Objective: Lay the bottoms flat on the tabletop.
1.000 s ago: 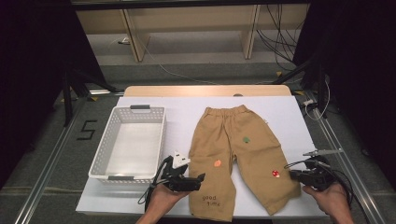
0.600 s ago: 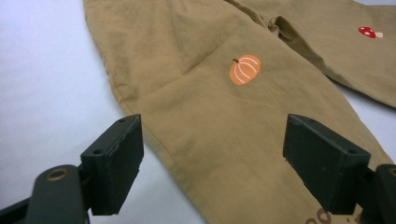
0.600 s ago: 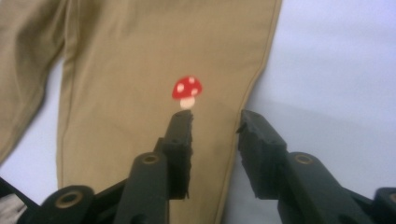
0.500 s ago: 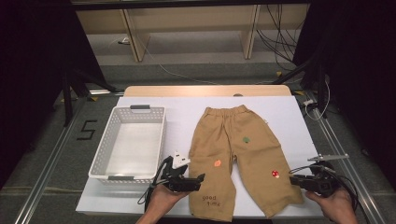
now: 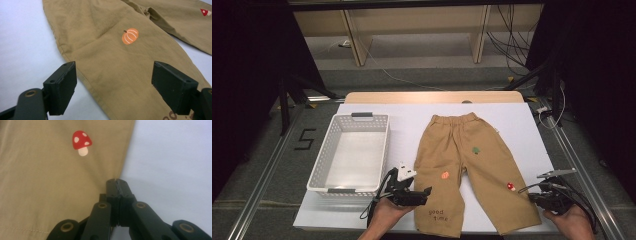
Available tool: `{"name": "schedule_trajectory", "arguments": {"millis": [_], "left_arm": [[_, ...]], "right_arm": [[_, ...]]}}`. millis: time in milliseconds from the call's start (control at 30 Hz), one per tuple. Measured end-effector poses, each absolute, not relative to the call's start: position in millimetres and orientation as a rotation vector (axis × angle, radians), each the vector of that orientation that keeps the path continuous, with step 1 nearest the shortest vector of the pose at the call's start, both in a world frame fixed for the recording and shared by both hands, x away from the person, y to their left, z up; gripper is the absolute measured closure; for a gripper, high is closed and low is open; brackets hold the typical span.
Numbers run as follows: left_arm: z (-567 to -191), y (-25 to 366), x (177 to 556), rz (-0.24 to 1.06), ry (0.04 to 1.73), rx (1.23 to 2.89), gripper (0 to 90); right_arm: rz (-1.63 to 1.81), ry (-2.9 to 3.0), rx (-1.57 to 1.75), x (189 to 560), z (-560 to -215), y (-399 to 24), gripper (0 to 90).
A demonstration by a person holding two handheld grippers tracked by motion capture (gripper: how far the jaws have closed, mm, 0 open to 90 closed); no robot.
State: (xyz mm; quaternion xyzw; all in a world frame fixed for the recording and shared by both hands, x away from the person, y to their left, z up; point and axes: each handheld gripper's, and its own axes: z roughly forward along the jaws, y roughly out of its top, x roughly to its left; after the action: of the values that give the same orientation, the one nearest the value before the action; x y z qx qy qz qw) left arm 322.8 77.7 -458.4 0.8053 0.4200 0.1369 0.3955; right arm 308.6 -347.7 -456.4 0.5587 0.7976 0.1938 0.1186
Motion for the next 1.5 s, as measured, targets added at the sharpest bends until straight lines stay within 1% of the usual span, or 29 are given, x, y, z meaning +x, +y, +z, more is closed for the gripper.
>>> {"name": "schedule_trajectory", "arguments": {"millis": [200, 233, 267, 300, 333, 367, 400, 433, 533, 633, 733, 933, 967, 1000, 1133, 1233, 1300, 1400, 1500], "left_arm": [[-459.9, 77.9, 322.7, 0.341, 1.066, 2.054, 20.4], [-460.4, 77.6, 322.7, 0.342, 1.066, 2.058, 20.4], [-460.9, 77.4, 322.8, 0.342, 1.068, 2.062, 20.4], [-461.5, 77.7, 323.0, 0.337, 1.07, 2.066, 20.4], [-462.2, 78.0, 322.8, 0.331, 1.076, 2.073, 20.4], [-463.1, 78.3, 322.6, 0.33, 1.079, 2.079, 20.4], [-463.5, 78.9, 322.1, 0.328, 1.085, 2.093, 20.4], [-464.2, 79.7, 321.3, 0.326, 1.093, 2.095, 20.4], [-467.1, 80.9, 318.2, 0.31, 1.114, 2.119, 20.5], [-471.5, 79.1, 316.9, 0.293, 1.114, 2.17, 21.6], [-476.1, 77.1, 316.9, 0.277, 1.116, 2.195, 24.9], [-480.8, 74.8, 315.8, 0.245, 1.092, 2.252, 31.4], [-482.5, 74.0, 315.1, 0.248, 1.078, 2.265, 33.9], [-482.6, 73.1, 313.6, 0.277, 1.066, 2.276, 35.1], [-481.8, 73.7, 311.0, 0.29, 1.035, 2.286, 48.8], [-481.8, 72.5, 309.3, 0.285, 1.015, 2.279, 62.5], [-481.9, 72.3, 309.2, 0.273, 1.007, 2.275, 73.7], [-481.9, 73.9, 309.9, 0.244, 1.002, 2.27, 85.2], [-480.3, 77.7, 310.5, 0.236, 0.997, 2.286, 87.3]], "right_arm": [[0.581, 2.326, 1.62, 306.8, -452.8, -345.4, 88.4], [0.583, 2.317, 1.623, 307.7, -453.5, -345.3, 82.0], [0.583, 2.317, 1.623, 307.7, -453.5, -345.3, 82.0], [0.602, 2.31, 1.625, 307.8, -452.9, -345.4, 75.4], [0.638, 2.291, 1.632, 307.5, -451.5, -345.4, 65.0], [0.676, 2.268, 1.633, 307.6, -449.3, -345.9, 57.1], [0.711, 2.241, 1.626, 307.4, -446.6, -346.3, 51.6], [0.761, 2.216, 1.618, 306.8, -443.8, -346.2, 47.5], [0.931, 2.157, 1.588, 304.4, -437.0, -345.1, 40.5], [1.038, 2.119, 1.543, 301.7, -432.9, -338.7, 36.7], [1.085, 2.116, 1.482, 299.3, -430.2, -328.9, 34.2], [1.163, 2.124, 1.386, 296.1, -427.4, -311.8, 32.4], [1.167, 2.124, 1.375, 295.8, -428.0, -309.5, 32.3], [1.167, 2.127, 1.367, 295.6, -428.3, -307.6, 32.3], [1.163, 2.147, 1.358, 294.6, -428.8, -303.2, 32.3], [1.163, 2.155, 1.348, 294.5, -429.2, -300.8, 32.8], [1.159, 2.169, 1.344, 294.4, -429.6, -299.8, 32.9], [1.153, 2.175, 1.341, 294.4, -430.2, -299.0, 33.0], [1.154, 2.175, 1.339, 293.9, -429.9, -298.9, 33.0]]}}
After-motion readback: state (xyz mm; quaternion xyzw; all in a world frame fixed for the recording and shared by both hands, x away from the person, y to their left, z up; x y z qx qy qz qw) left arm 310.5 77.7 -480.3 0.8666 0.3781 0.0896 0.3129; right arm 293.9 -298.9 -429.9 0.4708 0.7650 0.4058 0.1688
